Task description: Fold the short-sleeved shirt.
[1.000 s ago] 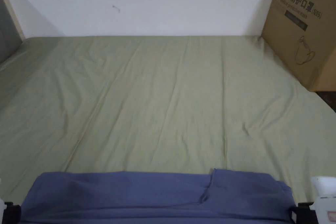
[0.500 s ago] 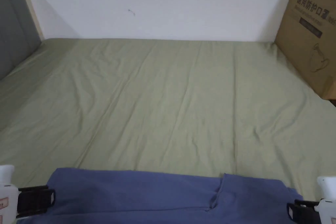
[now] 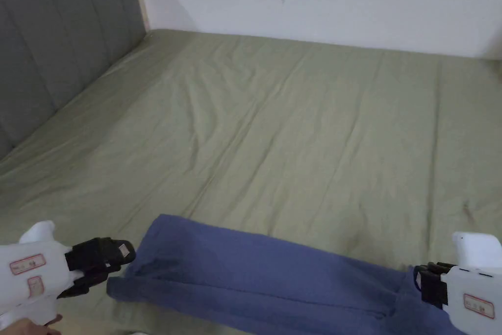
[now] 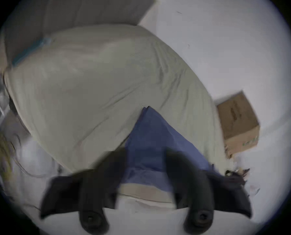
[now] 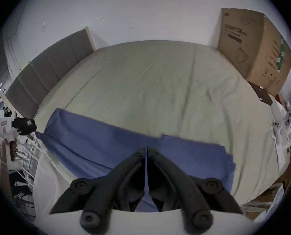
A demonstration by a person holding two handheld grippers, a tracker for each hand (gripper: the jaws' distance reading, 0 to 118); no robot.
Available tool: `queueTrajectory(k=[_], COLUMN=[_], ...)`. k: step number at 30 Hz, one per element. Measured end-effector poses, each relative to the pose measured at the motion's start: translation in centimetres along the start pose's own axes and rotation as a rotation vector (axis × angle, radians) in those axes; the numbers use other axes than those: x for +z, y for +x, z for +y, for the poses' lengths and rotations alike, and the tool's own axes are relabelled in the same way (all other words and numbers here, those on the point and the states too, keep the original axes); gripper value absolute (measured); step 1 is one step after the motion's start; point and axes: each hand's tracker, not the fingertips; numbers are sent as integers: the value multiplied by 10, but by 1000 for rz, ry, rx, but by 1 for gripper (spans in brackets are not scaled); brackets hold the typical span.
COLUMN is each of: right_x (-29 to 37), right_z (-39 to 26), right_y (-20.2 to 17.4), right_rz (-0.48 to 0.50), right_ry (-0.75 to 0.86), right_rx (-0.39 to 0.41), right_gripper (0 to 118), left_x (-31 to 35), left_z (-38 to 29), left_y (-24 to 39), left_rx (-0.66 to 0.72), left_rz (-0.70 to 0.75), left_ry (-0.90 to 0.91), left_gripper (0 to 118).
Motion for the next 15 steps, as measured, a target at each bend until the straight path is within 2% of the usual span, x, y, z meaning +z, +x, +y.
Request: queueTrajectory(k=[1, 2, 3, 5, 9, 12, 13, 14, 15], right_x=[-4, -7, -10, -16, -24, -29, -31, -33, -35], right_z=[2, 3, 4, 6, 5, 6, 6, 6, 6], right_y=[-4, -7, -10, -17, -30, -31, -29, -28, -28], right_rz=[11, 25, 38, 57, 53, 43, 48, 53, 58], right_ry=[-6, -11, -17, -38, -88, -97, -103, -109, -114], right_rx=[0, -4, -9, 0, 92, 96, 86, 72, 63], right_gripper=[1, 1, 1, 1, 1, 1, 1, 1, 1], left_x=[-3, -6, -10, -22, -54, -61, -63, -67, -72], left_z=[-1, -3, -5, -10, -17, -13, -12, -11, -9], left_y=[-6, -11, -15, -22, -34, -39, -39, -43, -43], left_rx=[17, 37, 47, 103, 280, 329, 361, 383, 395], left_rz=[-17, -19, -18, -48, -199, -233, -270, -291, -281], left_ry=[-19, -27, -37, -48, -85, -50, -36, -35, -34], left_gripper=[84, 96, 100, 100, 100, 100, 96, 80, 25])
